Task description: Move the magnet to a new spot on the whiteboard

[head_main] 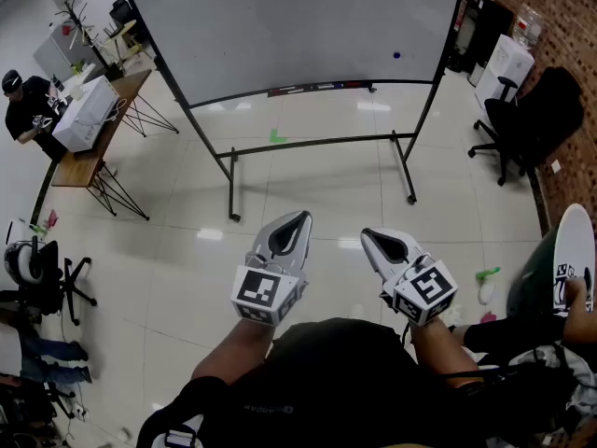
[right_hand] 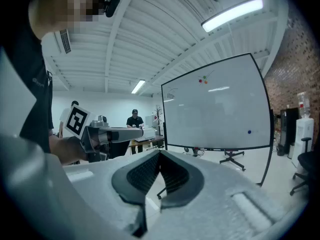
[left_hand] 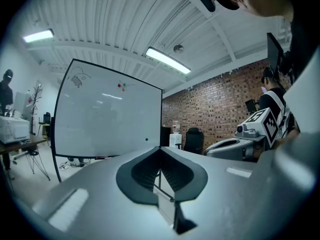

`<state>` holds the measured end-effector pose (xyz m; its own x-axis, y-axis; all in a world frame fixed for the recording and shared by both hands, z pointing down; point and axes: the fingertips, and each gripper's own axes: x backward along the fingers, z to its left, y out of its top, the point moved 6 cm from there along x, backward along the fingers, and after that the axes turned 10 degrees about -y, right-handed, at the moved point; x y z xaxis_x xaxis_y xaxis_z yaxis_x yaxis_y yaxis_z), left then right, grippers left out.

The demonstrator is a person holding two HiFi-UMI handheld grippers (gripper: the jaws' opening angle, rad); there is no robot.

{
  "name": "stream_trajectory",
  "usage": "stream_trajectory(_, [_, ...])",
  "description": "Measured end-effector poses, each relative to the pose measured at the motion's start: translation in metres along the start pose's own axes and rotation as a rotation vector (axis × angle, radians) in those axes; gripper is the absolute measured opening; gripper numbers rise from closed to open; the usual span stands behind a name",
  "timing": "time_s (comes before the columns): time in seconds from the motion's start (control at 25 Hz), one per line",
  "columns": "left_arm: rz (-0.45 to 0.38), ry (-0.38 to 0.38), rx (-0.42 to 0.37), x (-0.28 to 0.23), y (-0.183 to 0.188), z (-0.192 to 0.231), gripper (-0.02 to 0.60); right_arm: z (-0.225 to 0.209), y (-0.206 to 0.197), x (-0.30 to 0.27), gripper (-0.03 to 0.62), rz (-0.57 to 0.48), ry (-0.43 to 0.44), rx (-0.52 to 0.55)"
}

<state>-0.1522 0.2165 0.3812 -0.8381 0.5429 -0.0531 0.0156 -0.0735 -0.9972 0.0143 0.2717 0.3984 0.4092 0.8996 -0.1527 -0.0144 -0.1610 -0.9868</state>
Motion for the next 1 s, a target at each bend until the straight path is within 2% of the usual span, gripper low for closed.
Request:
stream_trajectory(0.28, [-0.006, 0.013, 0.005, -0.014, 0.01, -0.007, 0.017, -0.017, 0.001, 0.003, 0.003, 0.011, 0.013, 0.004])
stream_trajectory(0.44, [-0.004, 0.019, 0.0, -0.027, 0.004, -0.014, 0.017, -0.032, 0.001, 0.008, 0.003, 0.012, 0.023, 0.016])
stream_trajectory(0.64, [-0.026, 0.018, -0.013, -0.053, 0.009, -0.026, 0.017, -0.061, 0.003, 0.013, 0.003, 0.001, 0.032, 0.032])
stream_trajectory(1.0, [-0.009, 0.077, -0.021, -0.102, 0.012, -0.038, 0.017, -0.118, 0.006, 0.012, 0.003, -0.003, 0.079, 0.017])
